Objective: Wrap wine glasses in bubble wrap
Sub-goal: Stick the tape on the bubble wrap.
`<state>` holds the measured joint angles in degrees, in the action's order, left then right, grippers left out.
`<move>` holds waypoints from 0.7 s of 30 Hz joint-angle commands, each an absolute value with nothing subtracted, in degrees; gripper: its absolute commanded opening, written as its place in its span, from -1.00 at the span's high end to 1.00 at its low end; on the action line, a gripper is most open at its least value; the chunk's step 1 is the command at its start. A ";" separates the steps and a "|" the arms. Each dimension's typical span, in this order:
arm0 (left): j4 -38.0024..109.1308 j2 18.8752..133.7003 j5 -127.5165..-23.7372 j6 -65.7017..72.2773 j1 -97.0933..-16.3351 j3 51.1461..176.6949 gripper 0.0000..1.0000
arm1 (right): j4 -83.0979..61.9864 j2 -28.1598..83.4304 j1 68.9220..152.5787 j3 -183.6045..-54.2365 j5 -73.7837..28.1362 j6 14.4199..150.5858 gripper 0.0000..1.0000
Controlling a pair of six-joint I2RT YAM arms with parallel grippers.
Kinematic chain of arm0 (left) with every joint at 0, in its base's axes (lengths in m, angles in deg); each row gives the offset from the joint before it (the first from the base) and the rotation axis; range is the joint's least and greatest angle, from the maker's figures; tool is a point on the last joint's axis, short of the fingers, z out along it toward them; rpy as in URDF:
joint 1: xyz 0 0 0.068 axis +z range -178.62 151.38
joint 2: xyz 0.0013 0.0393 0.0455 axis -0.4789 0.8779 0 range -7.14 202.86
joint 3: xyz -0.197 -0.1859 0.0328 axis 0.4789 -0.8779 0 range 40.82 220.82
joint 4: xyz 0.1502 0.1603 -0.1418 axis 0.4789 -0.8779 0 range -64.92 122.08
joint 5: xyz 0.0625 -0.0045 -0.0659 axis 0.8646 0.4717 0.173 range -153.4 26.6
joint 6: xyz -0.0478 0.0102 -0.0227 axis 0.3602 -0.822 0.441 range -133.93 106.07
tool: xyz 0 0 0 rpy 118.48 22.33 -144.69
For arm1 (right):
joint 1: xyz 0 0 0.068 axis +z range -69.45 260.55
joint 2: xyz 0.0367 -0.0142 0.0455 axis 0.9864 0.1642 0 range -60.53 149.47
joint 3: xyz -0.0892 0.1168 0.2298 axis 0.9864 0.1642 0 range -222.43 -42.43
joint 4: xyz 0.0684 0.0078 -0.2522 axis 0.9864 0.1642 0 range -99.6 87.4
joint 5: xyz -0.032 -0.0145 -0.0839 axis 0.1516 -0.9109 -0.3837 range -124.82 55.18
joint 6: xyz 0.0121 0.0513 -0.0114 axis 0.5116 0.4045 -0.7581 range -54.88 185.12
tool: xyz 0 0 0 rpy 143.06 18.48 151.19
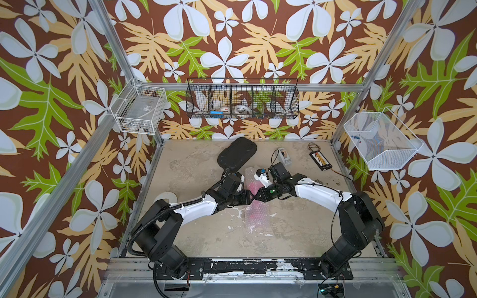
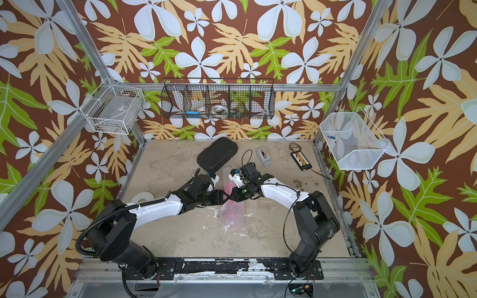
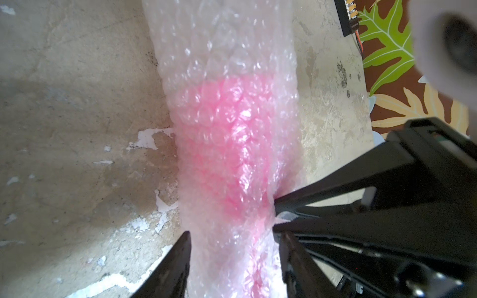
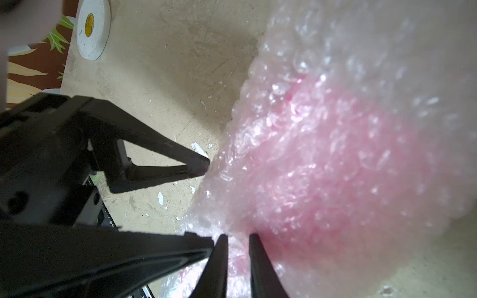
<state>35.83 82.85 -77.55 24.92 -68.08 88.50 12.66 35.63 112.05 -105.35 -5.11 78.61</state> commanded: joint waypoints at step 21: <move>38.94 82.83 -80.18 25.44 -68.06 87.24 0.35 | 12.26 37.21 112.12 -106.59 -5.55 78.94 0.62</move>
<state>37.08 82.75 -79.32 24.94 -68.10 87.34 12.18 37.18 112.08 -106.29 -4.80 78.64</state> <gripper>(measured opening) 0.332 0.188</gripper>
